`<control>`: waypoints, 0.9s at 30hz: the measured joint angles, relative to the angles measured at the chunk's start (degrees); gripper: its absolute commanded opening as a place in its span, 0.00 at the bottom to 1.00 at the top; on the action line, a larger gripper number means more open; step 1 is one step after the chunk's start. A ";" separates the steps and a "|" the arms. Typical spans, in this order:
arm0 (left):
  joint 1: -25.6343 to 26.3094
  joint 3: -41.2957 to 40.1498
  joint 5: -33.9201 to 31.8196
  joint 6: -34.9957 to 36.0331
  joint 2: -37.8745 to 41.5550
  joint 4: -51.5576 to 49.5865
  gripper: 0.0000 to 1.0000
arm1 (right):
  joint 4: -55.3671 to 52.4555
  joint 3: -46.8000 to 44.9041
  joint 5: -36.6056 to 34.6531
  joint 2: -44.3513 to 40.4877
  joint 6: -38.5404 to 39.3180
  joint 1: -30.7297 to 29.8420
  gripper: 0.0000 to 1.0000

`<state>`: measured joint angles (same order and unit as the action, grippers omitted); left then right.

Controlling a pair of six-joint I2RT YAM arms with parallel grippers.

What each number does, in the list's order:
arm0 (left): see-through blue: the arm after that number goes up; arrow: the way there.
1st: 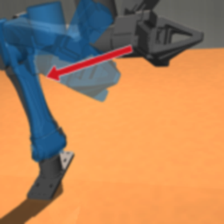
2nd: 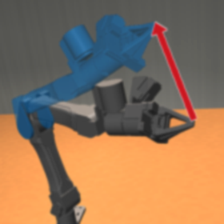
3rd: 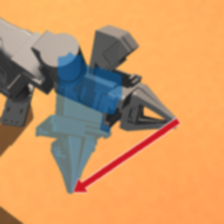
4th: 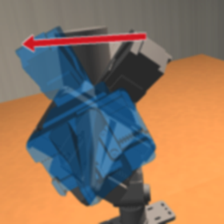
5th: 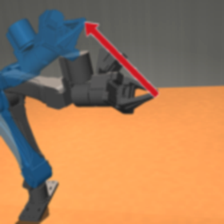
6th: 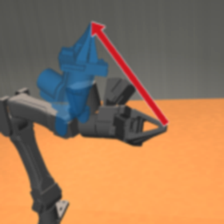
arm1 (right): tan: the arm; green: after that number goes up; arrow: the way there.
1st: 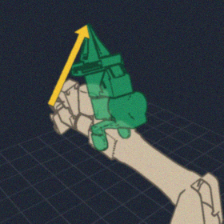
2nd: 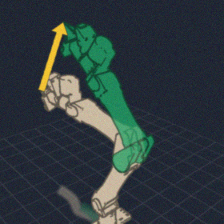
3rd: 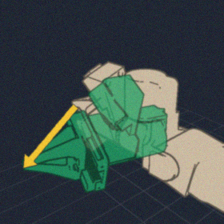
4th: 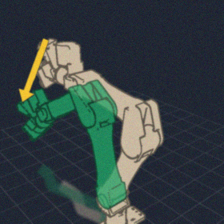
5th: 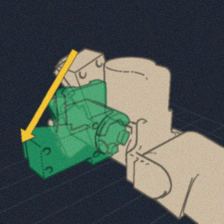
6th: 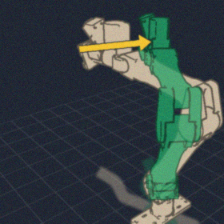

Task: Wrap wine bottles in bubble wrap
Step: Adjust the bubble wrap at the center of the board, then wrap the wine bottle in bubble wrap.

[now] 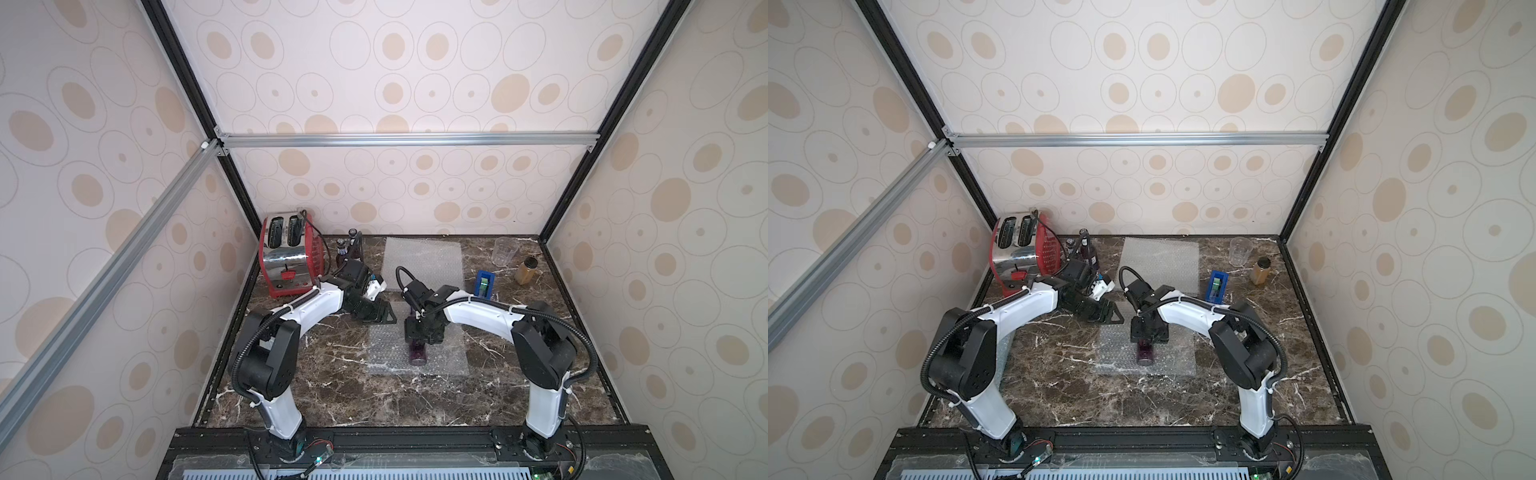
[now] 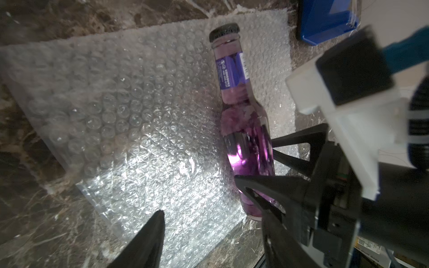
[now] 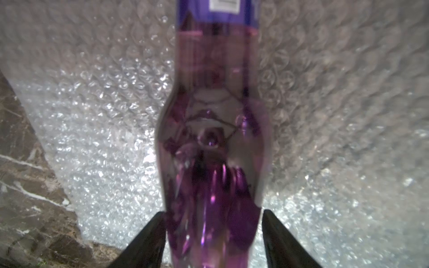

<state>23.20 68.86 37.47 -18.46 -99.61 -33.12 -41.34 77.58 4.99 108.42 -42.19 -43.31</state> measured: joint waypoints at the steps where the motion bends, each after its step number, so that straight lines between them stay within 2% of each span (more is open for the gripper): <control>1: 0.00 0.63 -0.04 -0.50 -0.39 -0.04 0.66 | -0.09 0.00 0.00 -0.83 0.28 0.02 0.72; 7: 0.50 4.11 0.61 -4.87 -3.82 2.14 0.70 | 0.37 -3.54 0.50 -10.27 1.40 2.34 0.72; 10: 1.70 3.80 1.16 -6.47 -4.31 4.00 0.74 | 1.01 -8.70 1.09 -17.99 2.08 6.29 0.69; 14: 4.92 4.15 1.81 -6.95 -4.96 4.90 0.72 | 3.30 -16.79 3.76 -24.74 3.37 14.23 0.60; 17: 7.21 5.90 2.16 -7.23 -7.06 4.72 0.66 | 4.72 -22.34 5.38 -26.21 4.57 19.39 0.57; 22: 8.70 6.78 2.29 -7.93 -10.05 4.68 0.56 | 8.04 -28.44 9.31 -26.12 6.40 24.41 0.56; 27: 8.70 6.78 2.27 -8.37 -12.22 4.48 0.53 | 12.57 -30.75 12.61 -23.78 7.93 27.08 0.57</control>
<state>31.90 75.64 39.75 -26.83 -111.83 -28.64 -28.77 46.83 17.61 84.64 -34.26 -16.23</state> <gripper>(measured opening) 0.545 0.566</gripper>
